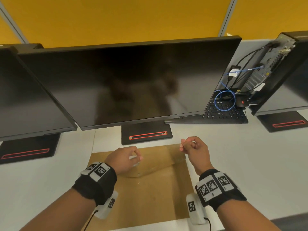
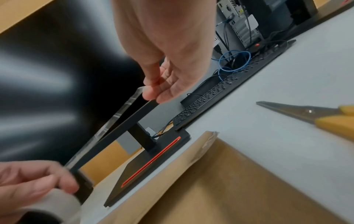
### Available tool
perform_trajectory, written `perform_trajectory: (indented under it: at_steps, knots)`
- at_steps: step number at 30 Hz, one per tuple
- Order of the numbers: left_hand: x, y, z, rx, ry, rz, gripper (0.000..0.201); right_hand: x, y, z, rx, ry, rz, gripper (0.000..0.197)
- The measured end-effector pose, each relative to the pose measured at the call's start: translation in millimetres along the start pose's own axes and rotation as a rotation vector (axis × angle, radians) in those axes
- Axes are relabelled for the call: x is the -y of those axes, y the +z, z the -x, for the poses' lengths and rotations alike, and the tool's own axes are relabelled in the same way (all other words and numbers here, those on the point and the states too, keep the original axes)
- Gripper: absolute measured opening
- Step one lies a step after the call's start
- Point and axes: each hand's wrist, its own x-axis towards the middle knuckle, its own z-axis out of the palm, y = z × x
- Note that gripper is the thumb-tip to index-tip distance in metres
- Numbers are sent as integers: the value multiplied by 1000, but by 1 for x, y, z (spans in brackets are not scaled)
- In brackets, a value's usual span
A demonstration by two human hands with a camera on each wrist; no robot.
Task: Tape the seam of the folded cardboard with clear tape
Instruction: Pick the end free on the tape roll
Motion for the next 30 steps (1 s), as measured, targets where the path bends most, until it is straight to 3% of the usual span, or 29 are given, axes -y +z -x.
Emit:
perform_trajectory:
  at_steps: [6, 12, 17, 23, 30]
  knots:
    - [-10, -5, 6, 260, 35, 295, 23, -8, -23, -9, 41, 94, 67, 10]
    - [-11, 4, 4, 356, -45, 143, 24, -15, -31, -7, 97, 135, 138, 11]
    - [-18, 11, 8, 286, -169, -127, 48, -23, -38, -10, 100, 123, 166, 12]
    - [-5, 17, 5, 352, -131, 239, 23, -34, -49, -23, 136, 162, 182, 16]
    - [-14, 31, -1, 263, -206, -113, 28, -51, -45, -25, 217, 66, 599, 22]
